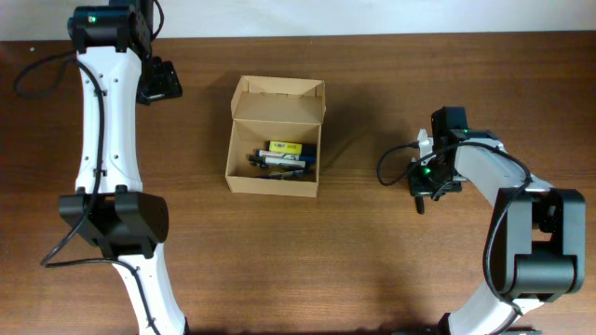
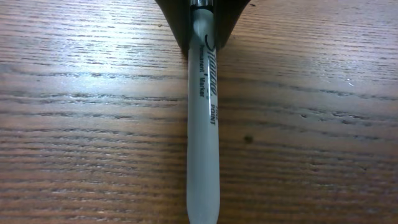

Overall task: Pack container
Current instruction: 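Lower the right gripper onto the white marker and grasp it, then carry the white marker into the box and release it, then bring both grippers to the box's side flaps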

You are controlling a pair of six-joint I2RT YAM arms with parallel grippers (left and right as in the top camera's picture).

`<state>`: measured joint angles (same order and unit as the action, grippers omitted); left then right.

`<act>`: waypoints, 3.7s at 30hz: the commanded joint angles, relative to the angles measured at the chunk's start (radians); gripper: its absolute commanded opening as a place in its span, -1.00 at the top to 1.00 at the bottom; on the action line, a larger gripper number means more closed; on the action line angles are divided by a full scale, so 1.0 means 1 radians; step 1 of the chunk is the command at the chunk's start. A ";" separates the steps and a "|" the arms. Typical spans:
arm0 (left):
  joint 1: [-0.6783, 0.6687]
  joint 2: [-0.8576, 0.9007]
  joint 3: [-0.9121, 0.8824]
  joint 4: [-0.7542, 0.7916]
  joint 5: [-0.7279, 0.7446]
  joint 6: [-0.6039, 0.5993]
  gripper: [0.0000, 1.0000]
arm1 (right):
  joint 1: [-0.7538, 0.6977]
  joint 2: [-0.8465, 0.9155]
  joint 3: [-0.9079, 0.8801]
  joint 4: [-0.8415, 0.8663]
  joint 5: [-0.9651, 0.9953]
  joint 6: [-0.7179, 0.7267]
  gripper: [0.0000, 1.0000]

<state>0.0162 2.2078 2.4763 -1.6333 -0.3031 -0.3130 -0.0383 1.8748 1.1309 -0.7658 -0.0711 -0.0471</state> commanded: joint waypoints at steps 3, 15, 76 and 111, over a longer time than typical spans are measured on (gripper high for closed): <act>0.000 -0.003 -0.005 0.002 0.000 0.005 -1.00 | 0.006 -0.032 0.121 -0.071 -0.134 -0.034 0.93; 0.000 -0.003 -0.005 0.002 0.000 0.005 -0.99 | 0.204 -0.108 0.892 -0.449 -0.187 -0.323 0.92; 0.000 -0.003 -0.005 0.178 0.229 -0.018 -0.78 | 0.525 0.060 1.192 -0.455 -0.047 -0.027 0.35; 0.049 0.490 -0.006 0.384 1.006 0.127 0.91 | 0.144 0.673 1.169 -0.469 -0.623 0.248 0.93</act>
<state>0.0723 2.6583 2.4756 -1.2636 0.6144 -0.2012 0.0952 2.5263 2.3032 -1.2316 -0.6506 0.1902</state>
